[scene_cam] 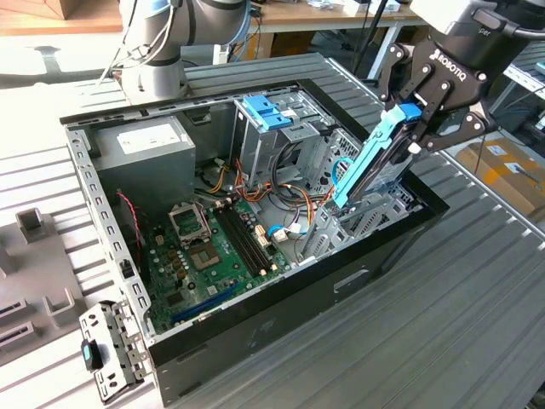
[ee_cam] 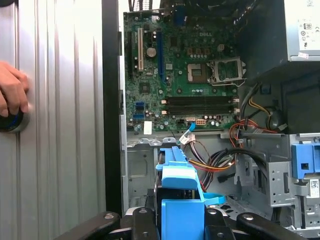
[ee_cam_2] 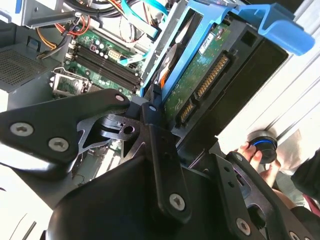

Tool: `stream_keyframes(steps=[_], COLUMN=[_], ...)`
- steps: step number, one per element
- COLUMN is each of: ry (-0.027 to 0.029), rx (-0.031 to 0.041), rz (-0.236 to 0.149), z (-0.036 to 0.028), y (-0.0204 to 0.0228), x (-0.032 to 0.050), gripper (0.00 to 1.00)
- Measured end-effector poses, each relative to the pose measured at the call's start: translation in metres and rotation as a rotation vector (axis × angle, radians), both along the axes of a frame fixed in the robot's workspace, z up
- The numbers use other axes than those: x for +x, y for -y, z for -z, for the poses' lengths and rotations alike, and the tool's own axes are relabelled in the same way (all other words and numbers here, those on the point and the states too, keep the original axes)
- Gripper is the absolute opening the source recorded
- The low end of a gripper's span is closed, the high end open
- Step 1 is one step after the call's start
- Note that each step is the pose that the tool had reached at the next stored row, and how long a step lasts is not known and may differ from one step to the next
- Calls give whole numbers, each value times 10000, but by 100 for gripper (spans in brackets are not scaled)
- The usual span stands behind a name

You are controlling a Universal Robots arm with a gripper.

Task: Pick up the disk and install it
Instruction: 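Insert the disk into the insertion slot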

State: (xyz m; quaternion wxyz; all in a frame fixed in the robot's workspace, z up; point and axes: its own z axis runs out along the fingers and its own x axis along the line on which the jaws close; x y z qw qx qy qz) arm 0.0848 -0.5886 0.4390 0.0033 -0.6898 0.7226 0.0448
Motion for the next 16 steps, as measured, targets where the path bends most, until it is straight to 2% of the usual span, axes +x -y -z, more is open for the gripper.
stream_keyframes(steps=[1, 4, 11, 16], ry=[0, 0, 0, 0], rx=[-1, 0, 21, 34], rz=[-1, -1, -6, -55], z=[27, 64, 103, 139], y=[-16, -19, 17, 19], x=[0, 0, 0, 0], gripper=[36, 36, 36, 36])
